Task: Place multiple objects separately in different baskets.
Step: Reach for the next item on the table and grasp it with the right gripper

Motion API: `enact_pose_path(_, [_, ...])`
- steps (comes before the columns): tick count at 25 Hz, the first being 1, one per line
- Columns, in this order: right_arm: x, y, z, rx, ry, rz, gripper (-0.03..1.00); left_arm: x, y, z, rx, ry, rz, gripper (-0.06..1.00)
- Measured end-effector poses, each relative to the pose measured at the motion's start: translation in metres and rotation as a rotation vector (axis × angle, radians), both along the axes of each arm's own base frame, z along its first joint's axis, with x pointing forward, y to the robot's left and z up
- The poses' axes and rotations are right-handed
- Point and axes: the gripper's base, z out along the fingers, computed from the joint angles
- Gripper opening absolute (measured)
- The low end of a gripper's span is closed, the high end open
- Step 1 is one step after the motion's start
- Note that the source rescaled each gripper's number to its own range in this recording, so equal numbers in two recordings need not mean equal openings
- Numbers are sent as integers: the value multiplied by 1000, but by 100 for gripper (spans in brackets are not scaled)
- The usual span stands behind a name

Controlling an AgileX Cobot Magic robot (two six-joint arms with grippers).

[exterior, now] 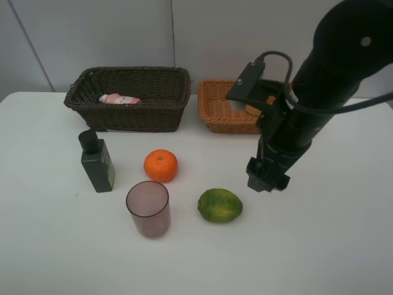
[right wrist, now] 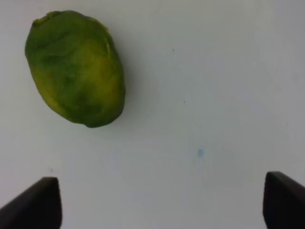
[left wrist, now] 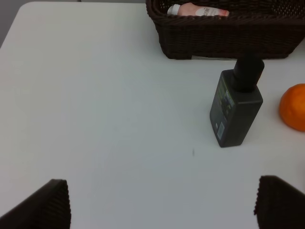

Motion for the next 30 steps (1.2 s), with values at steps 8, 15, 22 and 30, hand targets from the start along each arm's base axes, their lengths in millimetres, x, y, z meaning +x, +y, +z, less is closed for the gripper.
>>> enact_pose_path(8, [3, 3, 1, 31, -34, 9, 88, 0, 0, 0, 0, 0, 0, 100])
enact_pose_path(15, [9, 12, -10, 64, -41, 33, 88, 0, 0, 0, 0, 0, 0, 100])
enact_pose_path(22, [0, 33, -33, 26, 31, 285, 88, 0, 0, 0, 0, 0, 0, 100])
enact_pose_path(30, [2, 43, -56, -12, 64, 405, 88, 0, 0, 0, 0, 0, 0, 100])
